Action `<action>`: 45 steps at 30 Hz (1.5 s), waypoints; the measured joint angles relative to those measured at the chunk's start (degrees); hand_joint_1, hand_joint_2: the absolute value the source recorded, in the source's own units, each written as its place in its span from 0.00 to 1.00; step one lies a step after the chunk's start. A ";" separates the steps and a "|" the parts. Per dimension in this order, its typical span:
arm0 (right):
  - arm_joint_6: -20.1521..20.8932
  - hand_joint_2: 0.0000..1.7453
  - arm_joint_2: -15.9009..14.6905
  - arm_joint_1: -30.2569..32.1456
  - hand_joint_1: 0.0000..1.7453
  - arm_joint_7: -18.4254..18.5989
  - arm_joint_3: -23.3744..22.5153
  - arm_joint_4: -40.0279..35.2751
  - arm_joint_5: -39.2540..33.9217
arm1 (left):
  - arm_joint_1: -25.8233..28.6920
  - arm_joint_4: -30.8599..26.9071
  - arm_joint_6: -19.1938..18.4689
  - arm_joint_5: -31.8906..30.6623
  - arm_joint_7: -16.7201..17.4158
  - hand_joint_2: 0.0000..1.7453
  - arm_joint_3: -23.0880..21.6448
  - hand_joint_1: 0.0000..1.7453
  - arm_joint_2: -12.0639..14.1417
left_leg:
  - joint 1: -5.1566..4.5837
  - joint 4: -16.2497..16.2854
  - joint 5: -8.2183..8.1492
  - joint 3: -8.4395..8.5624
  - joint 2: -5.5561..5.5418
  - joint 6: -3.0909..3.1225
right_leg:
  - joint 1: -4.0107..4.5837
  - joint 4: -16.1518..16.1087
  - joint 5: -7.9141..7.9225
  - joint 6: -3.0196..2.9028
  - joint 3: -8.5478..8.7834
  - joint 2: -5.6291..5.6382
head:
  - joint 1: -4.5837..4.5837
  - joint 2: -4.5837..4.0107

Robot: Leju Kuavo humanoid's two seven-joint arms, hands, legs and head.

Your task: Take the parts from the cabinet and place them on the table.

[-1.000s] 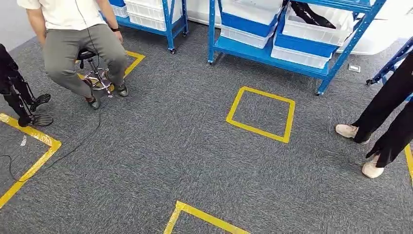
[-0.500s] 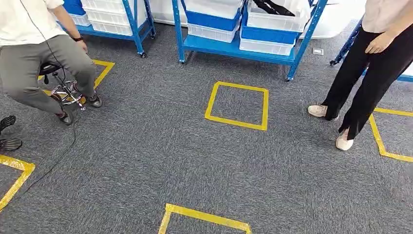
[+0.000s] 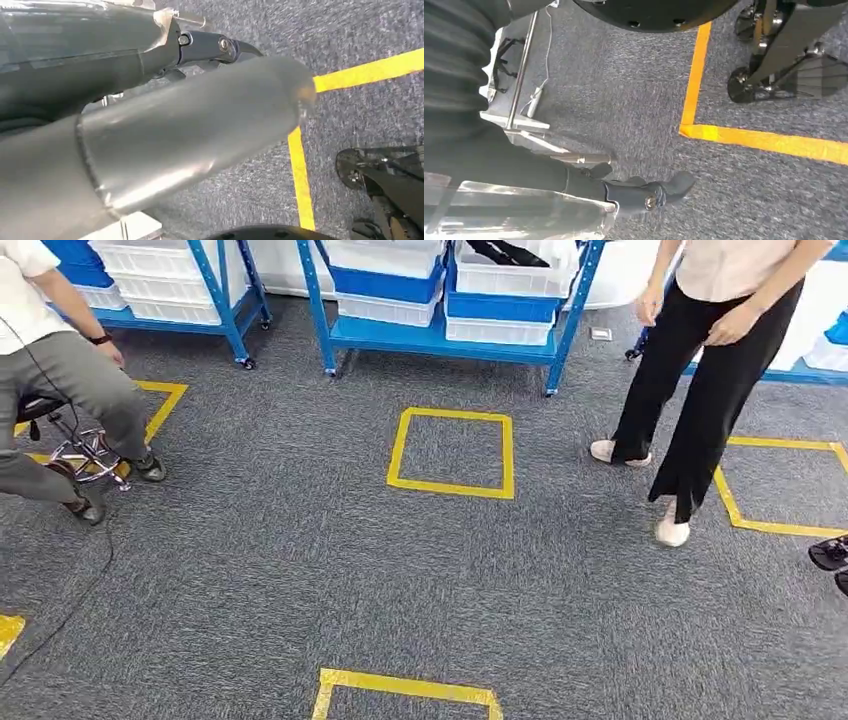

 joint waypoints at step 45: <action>-0.13 1.00 -0.07 0.36 0.00 0.28 1.20 0.13 0.35 | 0.06 0.00 -0.55 -2.34 -4.44 0.00 0.26 0.00 0.31 | 1.85 0.39 -0.76 0.88 1.22 -1.40 | -2.83 2.27 -1.74 2.51 0.44 -1.96 | 0.57 0.00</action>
